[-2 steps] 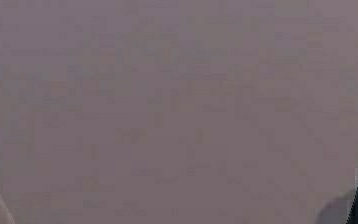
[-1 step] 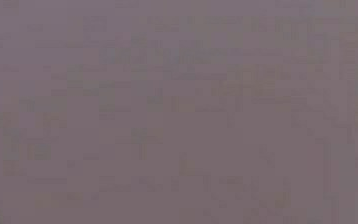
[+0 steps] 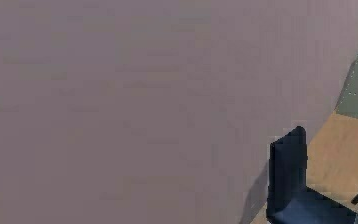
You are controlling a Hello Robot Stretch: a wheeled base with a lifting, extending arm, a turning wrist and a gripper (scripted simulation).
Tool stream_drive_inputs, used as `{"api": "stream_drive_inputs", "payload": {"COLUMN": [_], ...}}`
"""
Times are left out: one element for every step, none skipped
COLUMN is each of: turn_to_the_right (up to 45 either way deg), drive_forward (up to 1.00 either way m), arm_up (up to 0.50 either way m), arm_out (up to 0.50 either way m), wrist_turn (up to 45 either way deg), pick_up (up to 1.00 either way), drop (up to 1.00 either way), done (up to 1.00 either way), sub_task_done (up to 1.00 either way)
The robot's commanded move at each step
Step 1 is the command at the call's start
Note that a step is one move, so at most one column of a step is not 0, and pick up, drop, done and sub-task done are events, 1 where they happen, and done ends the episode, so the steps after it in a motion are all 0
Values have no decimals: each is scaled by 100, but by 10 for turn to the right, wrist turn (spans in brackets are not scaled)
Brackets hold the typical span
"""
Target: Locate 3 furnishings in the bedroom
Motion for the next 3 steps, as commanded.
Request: {"api": "stream_drive_inputs", "payload": {"turn_to_the_right": [0,450,0], "drive_forward": [15,0,0], "arm_up": [0,0,0], "arm_out": [0,0,0], "wrist_turn": [0,0,0], "pick_up": [0,0,0], "drop": [0,0,0], "done": [0,0,0], "sub_task_done": [0,0,100]}}
